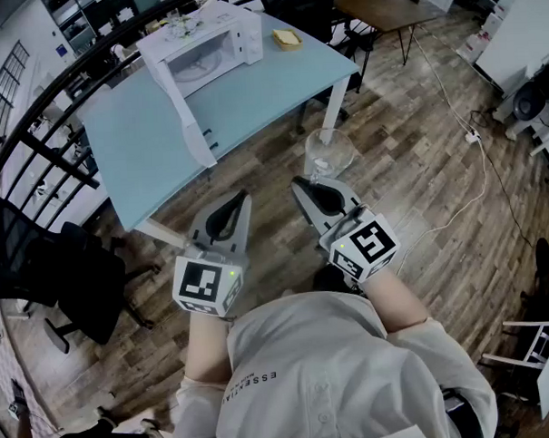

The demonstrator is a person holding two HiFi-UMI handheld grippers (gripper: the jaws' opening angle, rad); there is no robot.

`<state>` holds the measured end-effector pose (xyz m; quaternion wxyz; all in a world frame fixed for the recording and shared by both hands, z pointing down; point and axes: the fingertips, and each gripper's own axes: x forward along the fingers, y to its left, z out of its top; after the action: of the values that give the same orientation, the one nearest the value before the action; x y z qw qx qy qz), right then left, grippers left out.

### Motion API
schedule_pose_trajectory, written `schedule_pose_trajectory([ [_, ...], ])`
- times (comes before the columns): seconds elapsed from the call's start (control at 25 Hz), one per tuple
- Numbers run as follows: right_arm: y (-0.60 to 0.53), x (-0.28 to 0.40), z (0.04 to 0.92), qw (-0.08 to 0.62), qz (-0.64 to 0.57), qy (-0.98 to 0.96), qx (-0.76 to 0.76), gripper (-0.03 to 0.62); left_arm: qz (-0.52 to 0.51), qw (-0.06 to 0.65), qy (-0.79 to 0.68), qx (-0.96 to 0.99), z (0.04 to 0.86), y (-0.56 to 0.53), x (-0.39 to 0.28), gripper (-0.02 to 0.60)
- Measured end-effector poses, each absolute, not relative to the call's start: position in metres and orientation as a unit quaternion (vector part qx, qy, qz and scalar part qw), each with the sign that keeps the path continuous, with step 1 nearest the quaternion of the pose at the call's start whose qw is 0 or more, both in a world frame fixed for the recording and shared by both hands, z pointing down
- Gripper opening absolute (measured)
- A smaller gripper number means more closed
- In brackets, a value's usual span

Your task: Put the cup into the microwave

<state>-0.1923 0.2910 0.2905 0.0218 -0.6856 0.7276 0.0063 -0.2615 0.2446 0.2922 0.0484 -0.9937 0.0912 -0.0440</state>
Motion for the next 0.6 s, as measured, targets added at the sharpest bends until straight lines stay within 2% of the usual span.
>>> schedule_pose_trajectory([
  [0.6, 0.271, -0.170, 0.301, 0.037, -0.019, 0.723, -0.690, 0.023, -0.045, 0.033, 0.079, -0.995, 0.304, 0.225, -0.242, 0.002],
])
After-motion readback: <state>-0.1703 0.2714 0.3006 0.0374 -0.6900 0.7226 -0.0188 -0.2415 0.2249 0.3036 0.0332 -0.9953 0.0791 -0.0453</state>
